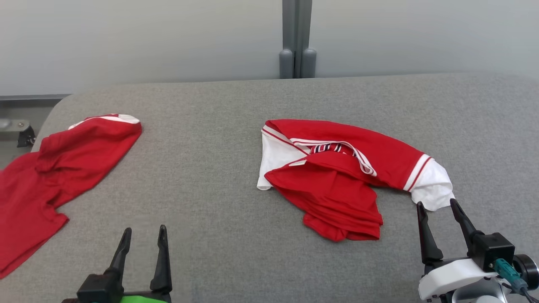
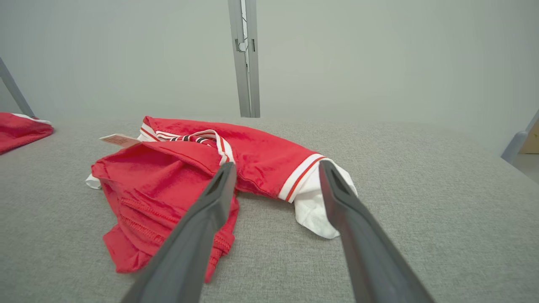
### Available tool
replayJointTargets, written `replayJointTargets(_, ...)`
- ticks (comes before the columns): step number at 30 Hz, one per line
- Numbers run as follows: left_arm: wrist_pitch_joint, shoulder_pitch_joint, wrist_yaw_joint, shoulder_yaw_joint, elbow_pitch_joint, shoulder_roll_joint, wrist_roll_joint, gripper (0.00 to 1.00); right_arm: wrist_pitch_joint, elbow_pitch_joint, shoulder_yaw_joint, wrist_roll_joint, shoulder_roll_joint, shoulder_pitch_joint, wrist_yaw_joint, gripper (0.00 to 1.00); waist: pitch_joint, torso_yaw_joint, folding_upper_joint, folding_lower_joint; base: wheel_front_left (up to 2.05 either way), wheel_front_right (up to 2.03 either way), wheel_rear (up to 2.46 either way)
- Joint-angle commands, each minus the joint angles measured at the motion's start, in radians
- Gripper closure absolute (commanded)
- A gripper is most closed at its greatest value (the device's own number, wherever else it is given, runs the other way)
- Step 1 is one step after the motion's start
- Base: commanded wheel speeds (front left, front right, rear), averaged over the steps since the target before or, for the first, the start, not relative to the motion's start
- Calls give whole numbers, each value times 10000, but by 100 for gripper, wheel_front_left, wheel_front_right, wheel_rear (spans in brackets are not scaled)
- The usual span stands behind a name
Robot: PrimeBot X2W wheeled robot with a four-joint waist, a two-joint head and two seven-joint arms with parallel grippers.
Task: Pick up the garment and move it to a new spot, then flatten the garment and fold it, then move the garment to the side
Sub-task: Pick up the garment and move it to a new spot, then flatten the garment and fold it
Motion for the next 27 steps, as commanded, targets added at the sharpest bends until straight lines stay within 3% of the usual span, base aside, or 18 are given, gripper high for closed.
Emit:
replayJointTargets(1,-1,307,-272,361,-53,-205,293,0,-35,-15,-26,-64,-25,184,-10,0,-202,246,0,1,0,0,0)
replayJointTargets(8,-2,1091,-1769,1898,24,-1141,1428,0,-33,0,-247,-171,-24,322,-10,0,-340,260,0,1,0,0,0)
replayJointTargets(12,-2,1300,-2252,2472,263,-1453,1775,0,-33,40,-226,-201,-25,362,-10,0,-434,180,0,1,0,0,0)
replayJointTargets(22,-3,1138,-2616,2811,612,-1764,2153,0,-33,82,-110,-160,-27,277,-10,0,-457,72,0,1,0,0,0)
replayJointTargets(27,-3,720,-2656,2491,708,-1817,2041,0,-35,85,23,-122,-27,123,-10,0,-341,-152,0,1,0,0,0)
